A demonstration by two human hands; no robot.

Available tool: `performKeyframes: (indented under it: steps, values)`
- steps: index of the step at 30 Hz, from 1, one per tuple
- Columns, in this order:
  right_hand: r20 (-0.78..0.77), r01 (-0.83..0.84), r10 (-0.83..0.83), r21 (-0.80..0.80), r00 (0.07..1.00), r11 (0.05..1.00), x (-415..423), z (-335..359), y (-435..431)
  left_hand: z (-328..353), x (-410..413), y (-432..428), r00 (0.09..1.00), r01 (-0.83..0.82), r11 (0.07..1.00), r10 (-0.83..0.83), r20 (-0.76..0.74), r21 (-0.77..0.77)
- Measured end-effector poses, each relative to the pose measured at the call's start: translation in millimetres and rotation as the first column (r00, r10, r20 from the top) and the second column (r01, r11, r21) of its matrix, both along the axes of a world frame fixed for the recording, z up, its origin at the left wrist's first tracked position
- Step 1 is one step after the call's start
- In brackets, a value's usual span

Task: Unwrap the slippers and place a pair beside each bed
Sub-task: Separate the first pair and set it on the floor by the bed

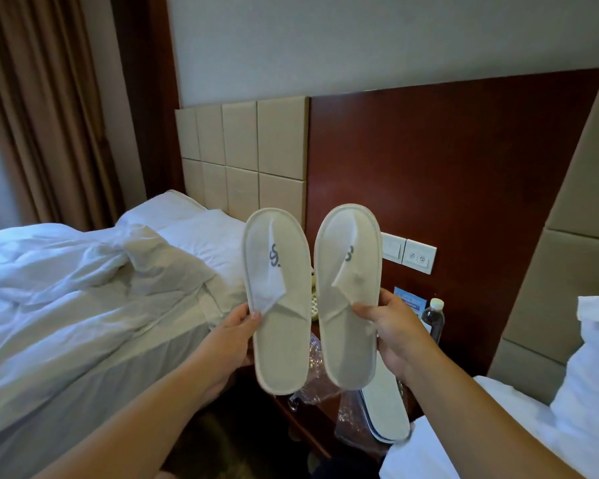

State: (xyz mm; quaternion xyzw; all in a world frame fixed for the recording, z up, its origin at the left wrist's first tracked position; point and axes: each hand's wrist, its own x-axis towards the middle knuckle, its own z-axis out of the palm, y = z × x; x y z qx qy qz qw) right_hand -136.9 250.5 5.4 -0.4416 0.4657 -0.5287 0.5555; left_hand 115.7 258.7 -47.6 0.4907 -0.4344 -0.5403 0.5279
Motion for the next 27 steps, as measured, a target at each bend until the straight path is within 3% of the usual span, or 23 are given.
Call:
performKeyframes:
  steps: [15, 20, 24, 27]
  values:
    - [0.121, -0.051, 0.049, 0.017, 0.991, 0.999, 5, 3, 10, 12, -2, 15, 0.999, -0.037, 0.999, 0.037, 0.037, -0.018]
    - [0.353, -0.243, 0.225, 0.007, 0.908, 0.97, 6, 6, 15, 13, -4, 13, 0.994, -0.061, 0.998, 0.061, 0.093, -0.011]
    - [0.366, -0.355, 0.333, -0.008, 0.869, 0.935, 22, 3, 21, 19, -19, 9, 0.997, -0.013, 1.0, 0.012, 0.073, 0.013]
    - [0.326, -0.341, 0.315, 0.024, 0.891, 0.94, 37, 0, 23, 22, -35, 9, 0.99, 0.078, 0.997, -0.077, 0.116, -0.004]
